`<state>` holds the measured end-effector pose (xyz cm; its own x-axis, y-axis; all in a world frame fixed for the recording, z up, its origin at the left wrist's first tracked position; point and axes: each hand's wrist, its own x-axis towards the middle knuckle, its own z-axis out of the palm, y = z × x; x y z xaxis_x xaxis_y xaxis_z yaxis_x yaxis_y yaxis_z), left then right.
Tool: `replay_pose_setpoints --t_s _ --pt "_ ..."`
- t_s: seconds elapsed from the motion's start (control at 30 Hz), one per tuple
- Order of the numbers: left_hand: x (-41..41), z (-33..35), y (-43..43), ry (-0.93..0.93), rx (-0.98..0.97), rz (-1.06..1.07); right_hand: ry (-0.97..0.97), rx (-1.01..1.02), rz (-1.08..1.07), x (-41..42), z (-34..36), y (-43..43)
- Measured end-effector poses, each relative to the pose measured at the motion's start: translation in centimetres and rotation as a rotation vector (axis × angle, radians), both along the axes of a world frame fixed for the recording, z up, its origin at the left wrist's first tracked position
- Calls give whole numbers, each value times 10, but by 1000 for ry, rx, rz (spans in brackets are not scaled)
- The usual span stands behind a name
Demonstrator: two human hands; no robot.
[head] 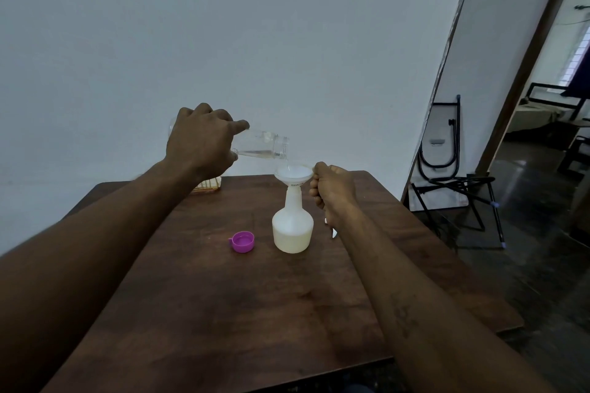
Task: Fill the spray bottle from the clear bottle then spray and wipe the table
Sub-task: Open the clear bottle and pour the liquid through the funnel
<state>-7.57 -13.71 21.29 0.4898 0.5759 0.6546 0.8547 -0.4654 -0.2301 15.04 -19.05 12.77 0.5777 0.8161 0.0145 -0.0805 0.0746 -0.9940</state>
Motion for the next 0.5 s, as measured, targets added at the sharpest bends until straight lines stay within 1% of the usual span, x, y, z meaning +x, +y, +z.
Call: replay_pose_setpoints --t_s 0.27,0.5 --pt "5 5 5 45 56 -9 4 0 -5 2 -2 0" --pt "14 11 11 144 114 -38 10 2 2 2 -2 -1"
